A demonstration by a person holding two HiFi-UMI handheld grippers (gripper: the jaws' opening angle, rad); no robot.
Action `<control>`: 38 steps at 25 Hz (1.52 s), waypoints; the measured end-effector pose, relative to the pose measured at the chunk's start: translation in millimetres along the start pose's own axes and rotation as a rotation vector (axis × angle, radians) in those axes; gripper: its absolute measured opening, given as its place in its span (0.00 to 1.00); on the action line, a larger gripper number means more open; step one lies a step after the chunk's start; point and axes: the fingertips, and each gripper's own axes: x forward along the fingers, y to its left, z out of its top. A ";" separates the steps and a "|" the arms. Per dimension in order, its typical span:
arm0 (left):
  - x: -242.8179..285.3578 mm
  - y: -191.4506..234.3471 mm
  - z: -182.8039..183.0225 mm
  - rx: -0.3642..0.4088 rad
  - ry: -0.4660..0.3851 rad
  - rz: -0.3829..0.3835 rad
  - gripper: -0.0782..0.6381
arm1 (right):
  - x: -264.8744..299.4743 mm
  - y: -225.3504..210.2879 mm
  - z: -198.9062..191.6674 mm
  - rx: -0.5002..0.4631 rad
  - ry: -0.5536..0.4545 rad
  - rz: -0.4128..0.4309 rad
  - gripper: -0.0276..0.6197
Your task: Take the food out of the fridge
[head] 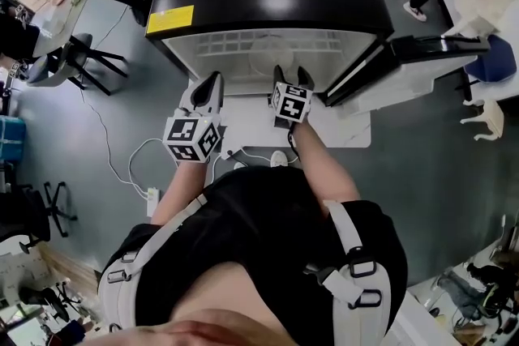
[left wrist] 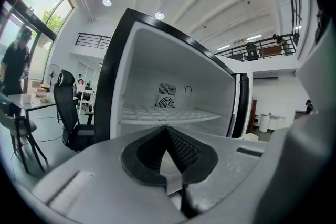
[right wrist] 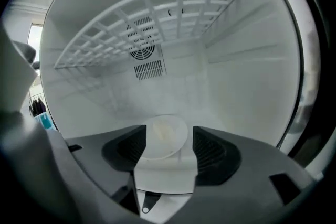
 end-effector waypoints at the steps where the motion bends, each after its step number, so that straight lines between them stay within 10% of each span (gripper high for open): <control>1: -1.0 -0.4 -0.6 0.002 0.003 0.000 0.10 | 5.6 -0.5 -8.0 0.001 0.024 -0.004 0.44; 23: -20.0 7.7 -13.8 -0.002 0.040 0.032 0.10 | 66.8 3.4 -45.1 0.091 0.371 -0.063 0.43; 29: -20.0 8.2 -16.1 -0.007 0.047 0.030 0.10 | 79.1 6.4 7.4 0.120 0.136 0.049 0.28; 33: -16.9 3.4 -14.3 -0.001 0.045 0.013 0.10 | 42.9 -28.5 -57.5 0.342 0.417 -0.102 0.20; 38: -11.0 -1.6 -16.1 0.000 0.054 -0.008 0.10 | 31.8 -29.0 -65.6 0.660 0.362 -0.017 0.13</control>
